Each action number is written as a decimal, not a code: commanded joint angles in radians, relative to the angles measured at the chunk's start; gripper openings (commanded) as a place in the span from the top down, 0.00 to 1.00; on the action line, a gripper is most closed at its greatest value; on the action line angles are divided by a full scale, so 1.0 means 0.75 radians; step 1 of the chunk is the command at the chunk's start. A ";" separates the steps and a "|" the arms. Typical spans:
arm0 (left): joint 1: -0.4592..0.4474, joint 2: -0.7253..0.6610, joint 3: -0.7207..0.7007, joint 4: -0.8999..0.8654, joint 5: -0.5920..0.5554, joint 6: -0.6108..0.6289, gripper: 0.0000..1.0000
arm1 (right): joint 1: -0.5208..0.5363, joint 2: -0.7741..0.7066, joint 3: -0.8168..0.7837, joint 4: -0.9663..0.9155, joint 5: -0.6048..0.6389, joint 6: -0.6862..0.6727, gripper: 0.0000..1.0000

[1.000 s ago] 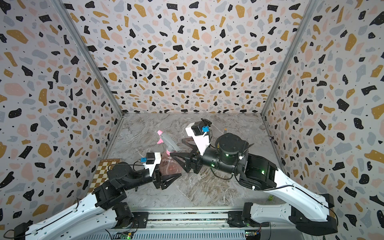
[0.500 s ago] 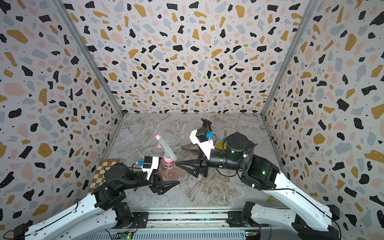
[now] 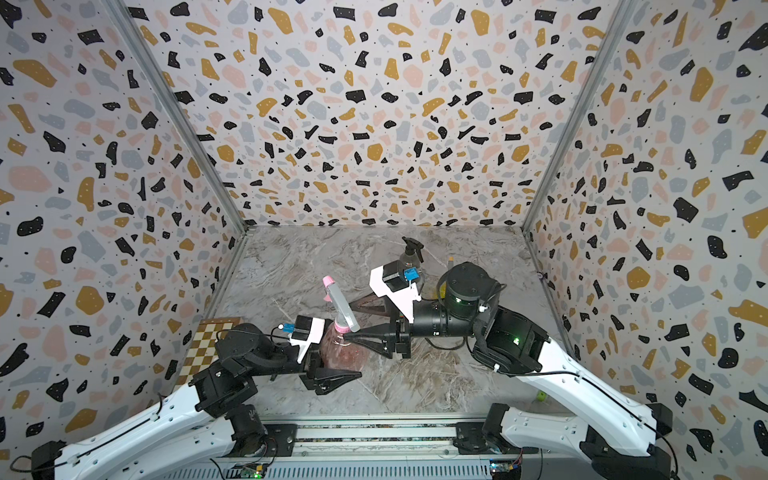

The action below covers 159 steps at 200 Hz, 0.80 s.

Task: Attach spray nozzles to spray bottles
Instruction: Screw the spray nozzle on the spray bottle.

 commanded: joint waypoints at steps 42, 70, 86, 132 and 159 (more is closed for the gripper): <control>-0.004 0.003 0.005 0.079 -0.001 0.001 1.00 | 0.018 -0.001 0.031 0.054 -0.031 0.004 0.49; -0.005 0.002 0.007 0.077 -0.021 0.001 1.00 | 0.031 0.005 0.026 0.047 -0.009 0.007 0.57; -0.004 0.002 0.009 0.073 -0.036 0.001 1.00 | 0.036 0.007 0.022 0.035 0.007 0.007 0.64; -0.005 -0.012 0.033 0.060 -0.125 0.003 1.00 | 0.101 0.013 -0.015 0.004 0.113 0.007 0.71; -0.004 -0.043 0.037 0.042 -0.249 0.010 1.00 | 0.161 -0.001 -0.058 -0.022 0.264 0.024 0.71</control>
